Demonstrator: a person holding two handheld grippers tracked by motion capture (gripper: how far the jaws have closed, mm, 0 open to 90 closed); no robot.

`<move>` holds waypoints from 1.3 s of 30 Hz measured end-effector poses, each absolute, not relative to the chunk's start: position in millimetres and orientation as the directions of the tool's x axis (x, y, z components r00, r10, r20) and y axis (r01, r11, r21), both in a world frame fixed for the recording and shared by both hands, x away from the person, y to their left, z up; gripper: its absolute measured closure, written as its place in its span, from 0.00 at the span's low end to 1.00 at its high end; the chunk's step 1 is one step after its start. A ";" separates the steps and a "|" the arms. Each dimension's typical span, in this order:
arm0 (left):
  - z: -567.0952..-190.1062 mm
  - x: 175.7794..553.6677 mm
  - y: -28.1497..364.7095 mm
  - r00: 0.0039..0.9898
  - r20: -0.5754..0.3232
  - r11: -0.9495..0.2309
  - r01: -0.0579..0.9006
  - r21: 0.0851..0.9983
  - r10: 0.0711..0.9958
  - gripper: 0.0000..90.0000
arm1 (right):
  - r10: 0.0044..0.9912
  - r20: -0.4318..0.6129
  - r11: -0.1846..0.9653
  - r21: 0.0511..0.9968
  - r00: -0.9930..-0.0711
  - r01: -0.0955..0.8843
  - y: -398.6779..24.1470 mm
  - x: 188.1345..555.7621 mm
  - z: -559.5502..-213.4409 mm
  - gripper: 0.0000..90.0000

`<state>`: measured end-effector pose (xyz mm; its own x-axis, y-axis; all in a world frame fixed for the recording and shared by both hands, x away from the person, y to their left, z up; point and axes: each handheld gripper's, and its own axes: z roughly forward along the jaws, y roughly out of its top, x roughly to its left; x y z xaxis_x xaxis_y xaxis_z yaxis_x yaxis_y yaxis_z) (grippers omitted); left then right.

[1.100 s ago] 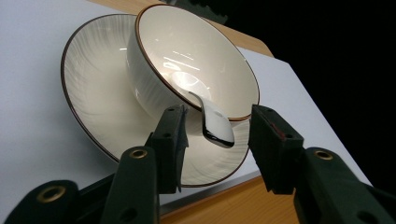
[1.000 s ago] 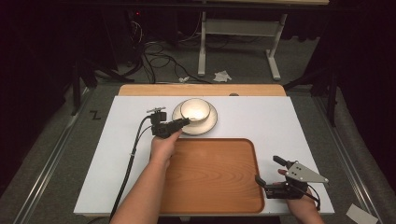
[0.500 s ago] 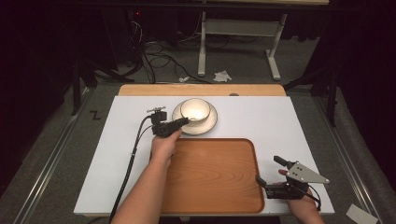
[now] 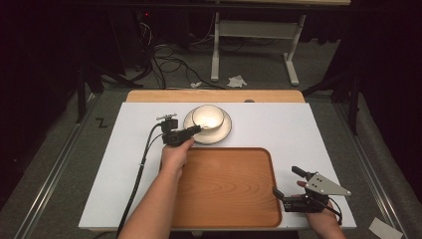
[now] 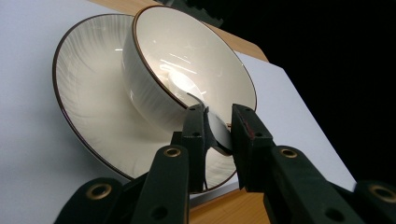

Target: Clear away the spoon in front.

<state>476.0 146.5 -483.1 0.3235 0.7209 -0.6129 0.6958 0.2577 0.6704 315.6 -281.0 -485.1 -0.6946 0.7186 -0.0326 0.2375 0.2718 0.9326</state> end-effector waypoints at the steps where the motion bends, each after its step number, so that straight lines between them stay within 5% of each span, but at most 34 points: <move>1: -483.2 476.1 146.5 0.324 -0.614 0.259 0.696 0.670 0.720 0.86 | 0.718 -0.033 0.272 0.933 -0.695 0.237 -281.0 315.7 -485.1 0.03; 22: -481.9 475.4 144.9 0.337 -0.613 0.253 0.693 0.675 0.714 0.95 | 0.720 -0.032 0.271 0.932 -0.694 0.239 -281.3 315.8 -485.3 0.03; 39: -470.8 469.2 128.1 0.435 -0.434 0.106 0.600 0.793 0.789 0.96 | 0.723 -0.035 0.272 0.933 -0.690 0.237 -281.5 315.3 -484.9 0.03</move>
<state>469.2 128.1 -470.8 0.4347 0.7891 -0.4339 0.5996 0.1059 0.7932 315.3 -281.5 -484.9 -0.6903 0.7227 -0.0354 0.2369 0.2720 0.9327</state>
